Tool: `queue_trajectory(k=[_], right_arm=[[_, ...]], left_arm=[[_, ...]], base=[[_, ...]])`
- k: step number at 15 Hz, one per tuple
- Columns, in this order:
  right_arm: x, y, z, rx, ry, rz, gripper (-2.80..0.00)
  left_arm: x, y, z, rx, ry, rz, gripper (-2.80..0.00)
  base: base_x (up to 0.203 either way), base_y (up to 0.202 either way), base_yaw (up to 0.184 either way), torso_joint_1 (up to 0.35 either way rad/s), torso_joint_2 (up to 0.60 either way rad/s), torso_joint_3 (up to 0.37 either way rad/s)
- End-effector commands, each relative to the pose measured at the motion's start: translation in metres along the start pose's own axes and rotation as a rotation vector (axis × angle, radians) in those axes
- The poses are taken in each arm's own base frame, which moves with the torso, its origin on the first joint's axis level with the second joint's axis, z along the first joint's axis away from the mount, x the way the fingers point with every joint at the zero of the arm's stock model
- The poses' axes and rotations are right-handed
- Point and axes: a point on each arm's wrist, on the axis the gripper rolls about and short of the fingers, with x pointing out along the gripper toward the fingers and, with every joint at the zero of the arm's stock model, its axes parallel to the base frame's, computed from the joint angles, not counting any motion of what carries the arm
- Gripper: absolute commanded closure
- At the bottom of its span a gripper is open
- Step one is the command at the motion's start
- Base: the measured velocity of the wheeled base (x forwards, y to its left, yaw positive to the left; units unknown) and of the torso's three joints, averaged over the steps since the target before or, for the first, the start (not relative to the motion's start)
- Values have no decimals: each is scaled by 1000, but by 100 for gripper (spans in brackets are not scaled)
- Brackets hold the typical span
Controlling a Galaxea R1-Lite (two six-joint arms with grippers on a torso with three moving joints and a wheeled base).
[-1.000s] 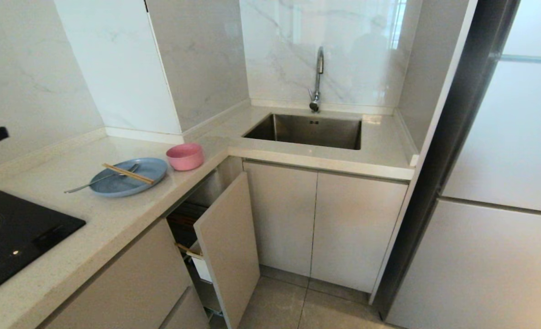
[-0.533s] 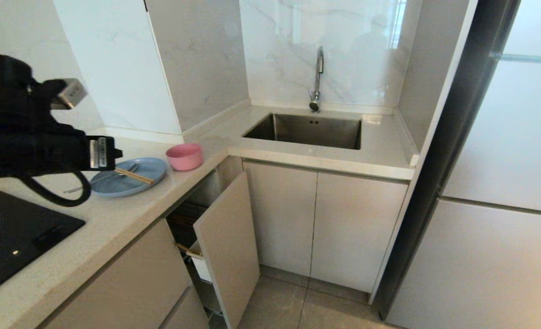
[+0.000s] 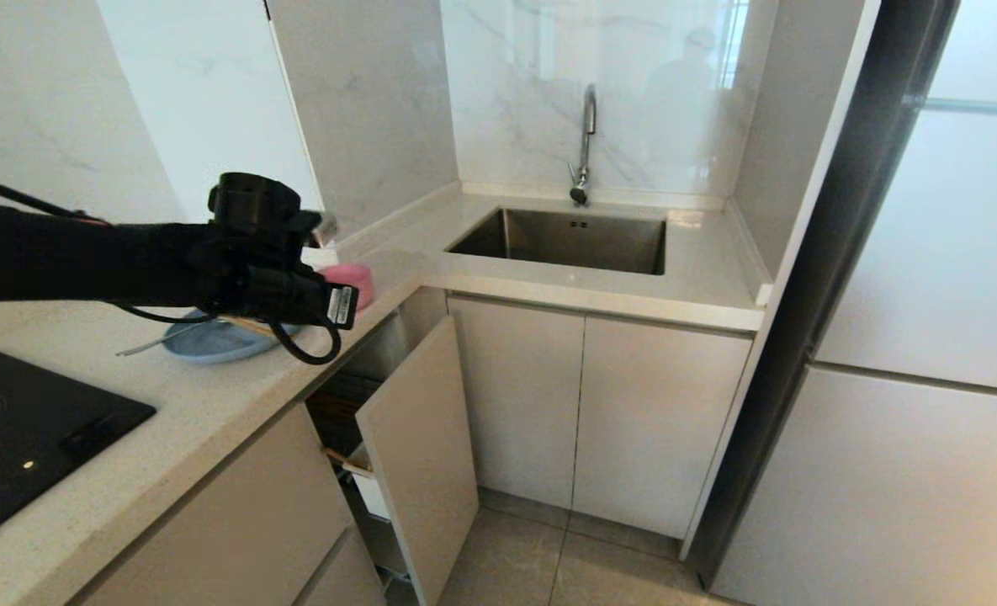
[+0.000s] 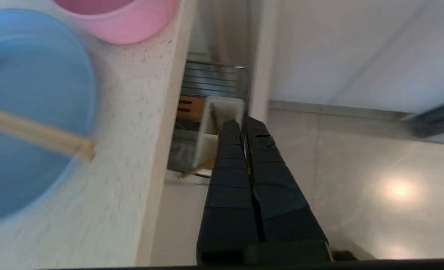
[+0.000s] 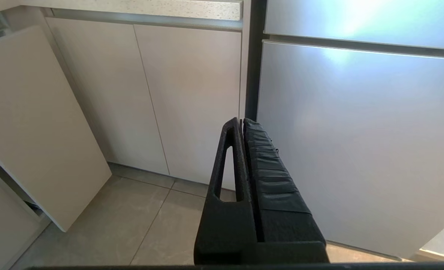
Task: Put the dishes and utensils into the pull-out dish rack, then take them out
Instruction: Open the cupboard
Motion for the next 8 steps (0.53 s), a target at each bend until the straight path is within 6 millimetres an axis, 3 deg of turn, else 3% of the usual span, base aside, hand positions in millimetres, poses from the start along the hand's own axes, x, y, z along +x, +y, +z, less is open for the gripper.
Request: queue_trajectory(k=[1,8], right_arm=[[1,0,-3,0,9,0,0],[1,0,-2,0,7,0,0]], left_arm=[[34,-7,-13,12,59,-3,0],[62,-12,-27,16,95,-26,0]], base=[[0,0,0,0,0,0],[0,0,0,0,0,0]])
